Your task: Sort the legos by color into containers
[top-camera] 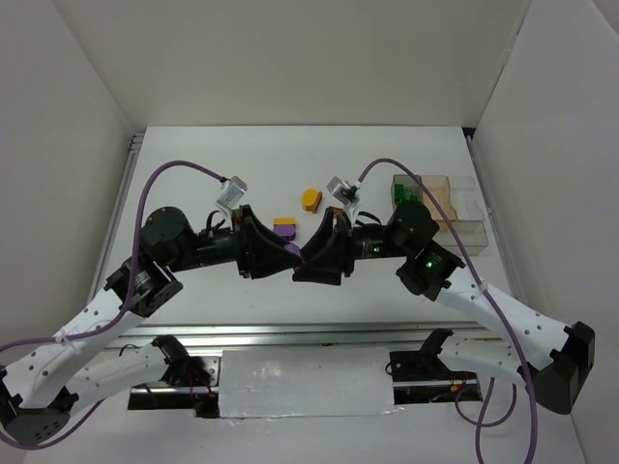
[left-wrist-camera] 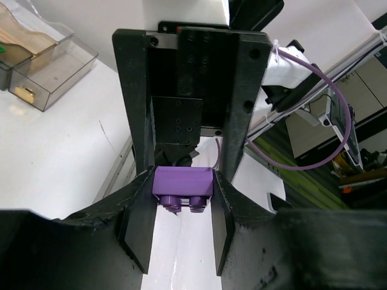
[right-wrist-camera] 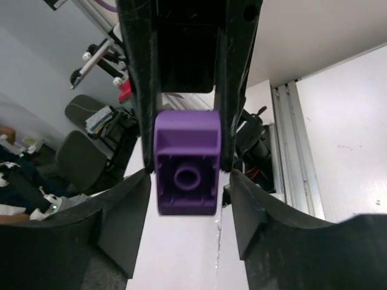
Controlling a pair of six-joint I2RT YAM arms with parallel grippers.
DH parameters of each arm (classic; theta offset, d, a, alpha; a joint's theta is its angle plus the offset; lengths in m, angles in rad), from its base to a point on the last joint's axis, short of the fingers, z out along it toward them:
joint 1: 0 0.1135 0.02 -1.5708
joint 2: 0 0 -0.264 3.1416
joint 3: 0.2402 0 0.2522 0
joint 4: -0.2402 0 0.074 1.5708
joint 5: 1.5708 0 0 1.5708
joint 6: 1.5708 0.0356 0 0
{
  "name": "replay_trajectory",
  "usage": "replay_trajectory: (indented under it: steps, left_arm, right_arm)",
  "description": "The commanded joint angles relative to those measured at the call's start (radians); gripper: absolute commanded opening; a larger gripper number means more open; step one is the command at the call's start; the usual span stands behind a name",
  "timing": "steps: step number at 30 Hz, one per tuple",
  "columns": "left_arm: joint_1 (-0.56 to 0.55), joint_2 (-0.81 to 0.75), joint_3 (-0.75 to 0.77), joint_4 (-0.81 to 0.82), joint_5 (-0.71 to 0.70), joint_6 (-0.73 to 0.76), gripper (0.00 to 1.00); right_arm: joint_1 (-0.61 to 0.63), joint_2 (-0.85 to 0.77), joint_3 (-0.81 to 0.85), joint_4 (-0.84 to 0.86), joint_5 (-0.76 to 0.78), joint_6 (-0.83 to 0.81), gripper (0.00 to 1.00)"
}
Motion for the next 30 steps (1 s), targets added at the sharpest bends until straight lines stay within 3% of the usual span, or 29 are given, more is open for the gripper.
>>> replay_trajectory:
  steps: [1,3,4,5,6,7,8,9,10,13,14,15,16,19,23,24,26,30]
  left_arm:
    - [0.003,0.002,-0.005,0.095,0.054,-0.014,0.00]
    - [0.003,-0.003,-0.003,0.084,0.051,-0.005,0.00]
    - [0.003,-0.004,0.001,0.078,0.047,0.005,0.00]
    - [0.003,-0.006,0.003,0.070,0.044,0.009,0.00]
    - [0.003,-0.007,0.006,0.057,0.041,0.014,0.03]
    - [0.003,-0.007,0.017,0.044,0.033,0.018,0.12]
    - [0.003,-0.009,0.024,0.035,-0.005,0.029,0.28]
    - [0.003,-0.015,0.030,-0.003,-0.037,0.034,0.90]
    - [0.003,-0.018,0.052,-0.060,-0.077,0.041,0.99]
    - [0.003,-0.026,0.134,-0.272,-0.341,0.078,1.00]
    - [0.005,-0.033,0.154,-0.333,-0.519,0.074,0.99]
    - [0.003,-0.038,0.173,-0.388,-0.609,0.072,1.00]
    - [0.003,-0.046,0.200,-0.484,-0.692,0.072,0.99]
    - [0.003,-0.079,0.224,-0.611,-0.954,0.092,0.99]
    - [0.003,-0.151,0.184,-0.709,-0.986,0.182,0.99]
    - [0.003,-0.159,0.160,-0.715,-0.960,0.207,0.99]
    - [0.003,-0.176,0.139,-0.737,-0.940,0.221,1.00]
    - [0.005,-0.219,-0.001,-0.720,-0.953,0.259,1.00]
  right_arm:
    - [0.010,0.019,0.068,0.026,0.024,-0.022,0.58]
    - [0.012,0.023,0.081,0.017,0.016,-0.030,0.41]
    - [0.013,0.025,0.083,0.018,0.015,-0.032,0.28]
    - [0.013,0.025,0.082,0.012,0.024,-0.036,0.00]
    - [0.013,0.022,0.076,0.009,0.034,-0.041,0.00]
    - [0.012,0.022,0.072,0.005,0.044,-0.053,0.00]
    - [0.010,0.020,0.069,-0.015,0.051,-0.064,0.00]
    - [0.009,0.017,0.060,-0.027,0.068,-0.087,0.00]
    - [0.007,0.017,0.057,-0.049,0.085,-0.113,0.00]
    - [-0.057,0.029,0.042,-0.170,0.223,-0.183,0.00]
    - [-0.091,0.039,0.033,-0.228,0.290,-0.199,0.00]
    - [-0.134,0.051,0.026,-0.257,0.307,-0.208,0.00]
    - [-0.255,0.078,0.011,-0.261,0.297,-0.219,0.00]
    - [-0.469,0.120,-0.006,-0.345,0.353,-0.300,0.00]
    - [-0.671,0.216,0.080,-0.428,0.666,-0.345,0.00]
    - [-0.701,0.280,0.095,-0.442,0.911,-0.317,0.00]
    - [-0.781,0.348,0.156,-0.483,1.129,-0.247,0.00]
    - [-0.901,0.509,0.281,-0.544,1.151,-0.234,0.00]
